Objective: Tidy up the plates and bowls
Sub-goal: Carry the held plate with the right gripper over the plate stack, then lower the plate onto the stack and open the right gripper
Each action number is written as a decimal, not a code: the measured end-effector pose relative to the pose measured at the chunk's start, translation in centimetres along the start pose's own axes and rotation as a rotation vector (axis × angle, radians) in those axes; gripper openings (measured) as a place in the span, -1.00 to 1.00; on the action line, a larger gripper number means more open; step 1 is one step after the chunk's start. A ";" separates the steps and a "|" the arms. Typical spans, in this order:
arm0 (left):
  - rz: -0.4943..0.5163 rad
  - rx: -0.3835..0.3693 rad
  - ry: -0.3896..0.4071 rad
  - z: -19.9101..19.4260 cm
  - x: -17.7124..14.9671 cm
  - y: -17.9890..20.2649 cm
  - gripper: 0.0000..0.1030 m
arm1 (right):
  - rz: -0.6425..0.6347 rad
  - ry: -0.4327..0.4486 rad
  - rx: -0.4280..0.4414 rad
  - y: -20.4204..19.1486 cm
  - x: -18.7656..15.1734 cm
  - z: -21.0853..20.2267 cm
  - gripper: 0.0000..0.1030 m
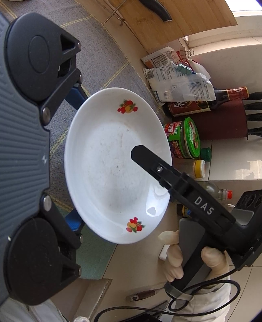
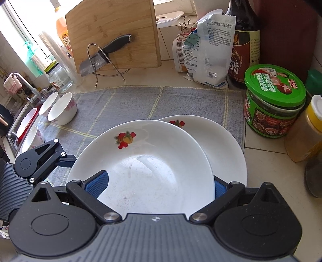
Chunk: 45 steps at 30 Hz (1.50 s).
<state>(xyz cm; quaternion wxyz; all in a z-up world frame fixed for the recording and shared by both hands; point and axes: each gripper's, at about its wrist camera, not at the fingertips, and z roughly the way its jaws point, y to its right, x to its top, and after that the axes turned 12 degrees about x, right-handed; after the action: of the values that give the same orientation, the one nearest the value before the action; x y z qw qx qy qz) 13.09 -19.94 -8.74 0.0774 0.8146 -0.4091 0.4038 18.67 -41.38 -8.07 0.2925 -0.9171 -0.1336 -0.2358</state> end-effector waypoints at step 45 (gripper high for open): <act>0.049 -0.032 -0.082 1.9 1.9 -0.6 0.96 | 0.044 -0.009 -0.004 2.2 -0.2 0.5 0.99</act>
<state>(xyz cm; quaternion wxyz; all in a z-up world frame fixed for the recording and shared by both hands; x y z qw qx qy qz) 15.29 -21.57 -8.48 0.0637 0.8189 -0.4381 0.3653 19.49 -42.84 -9.53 0.2955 -0.9214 -0.1141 -0.2253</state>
